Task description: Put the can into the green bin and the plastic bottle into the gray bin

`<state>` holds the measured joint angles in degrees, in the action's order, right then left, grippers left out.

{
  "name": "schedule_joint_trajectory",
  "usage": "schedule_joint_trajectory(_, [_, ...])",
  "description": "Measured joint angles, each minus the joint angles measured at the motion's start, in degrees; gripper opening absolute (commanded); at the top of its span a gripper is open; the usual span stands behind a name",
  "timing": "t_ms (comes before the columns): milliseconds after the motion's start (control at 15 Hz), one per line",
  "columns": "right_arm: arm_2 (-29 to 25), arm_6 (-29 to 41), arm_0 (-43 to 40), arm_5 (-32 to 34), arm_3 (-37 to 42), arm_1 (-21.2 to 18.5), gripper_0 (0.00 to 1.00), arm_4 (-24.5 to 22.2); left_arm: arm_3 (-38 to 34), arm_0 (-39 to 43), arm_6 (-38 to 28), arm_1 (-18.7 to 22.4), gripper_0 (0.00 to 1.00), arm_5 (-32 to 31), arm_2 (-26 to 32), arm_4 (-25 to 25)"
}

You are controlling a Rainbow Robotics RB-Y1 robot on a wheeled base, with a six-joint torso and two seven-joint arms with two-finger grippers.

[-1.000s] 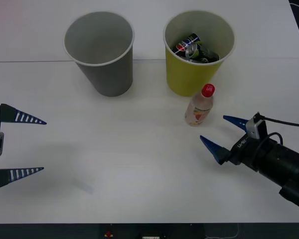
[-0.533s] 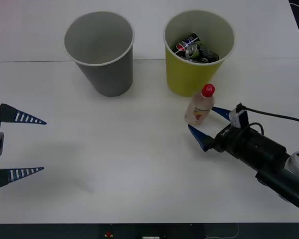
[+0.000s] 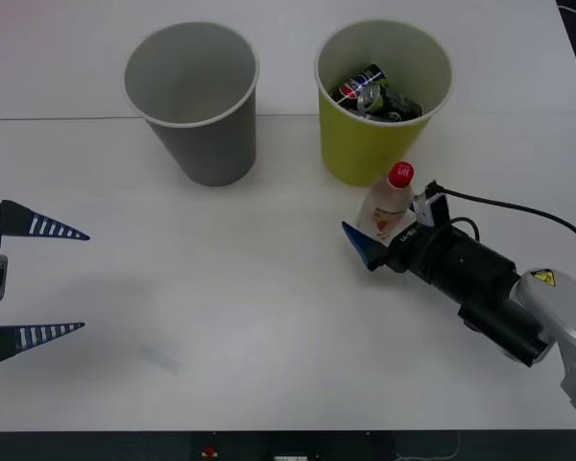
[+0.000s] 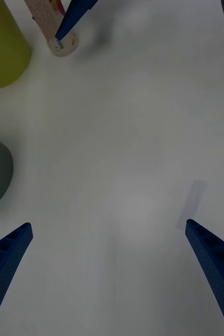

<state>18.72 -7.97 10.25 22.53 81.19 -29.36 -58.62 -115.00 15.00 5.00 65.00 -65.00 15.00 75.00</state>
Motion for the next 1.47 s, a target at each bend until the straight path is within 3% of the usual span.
schedule_joint_trajectory(133, [0.58, -0.02, 0.59, -0.48, -0.16, 0.1, 1.0, -0.01, 0.0, 0.0, 0.0, 0.0, 1.0, 0.0, 0.0, 0.0])
schedule_joint_trajectory(200, [0.72, -0.05, 0.67, -0.56, -0.16, 0.1, 0.62, 0.0, 0.0, 0.0, 0.0, 0.0, 1.0, 0.0, 0.0, 0.0])
schedule_joint_trajectory(267, [0.77, -0.17, 0.73, -0.55, -0.16, 0.1, 0.0, 0.03, 0.0, 0.0, 0.0, 0.0, 1.0, 0.0, 0.0, 0.0])
schedule_joint_trajectory(867, [0.79, -1.1, 0.66, 1.27, -0.12, -0.03, 0.0, -0.01, 0.0, 0.0, 0.0, 0.0, 1.0, 0.0, 0.0, 0.0])
schedule_joint_trajectory(1200, [0.39, -0.93, -2.17, 4.55, 4.91, -3.84, 0.0, 0.08, 0.0, 0.0, 0.0, 0.0, 1.0, 0.0, 0.0, 0.0])
schedule_joint_trajectory(1467, [-5.71, 0.0, -5.49, 19.47, 7.12, -6.28, 0.0, 0.35, 0.0, 0.0, 0.0, 0.0, 1.0, 0.0, 0.0, 0.0])
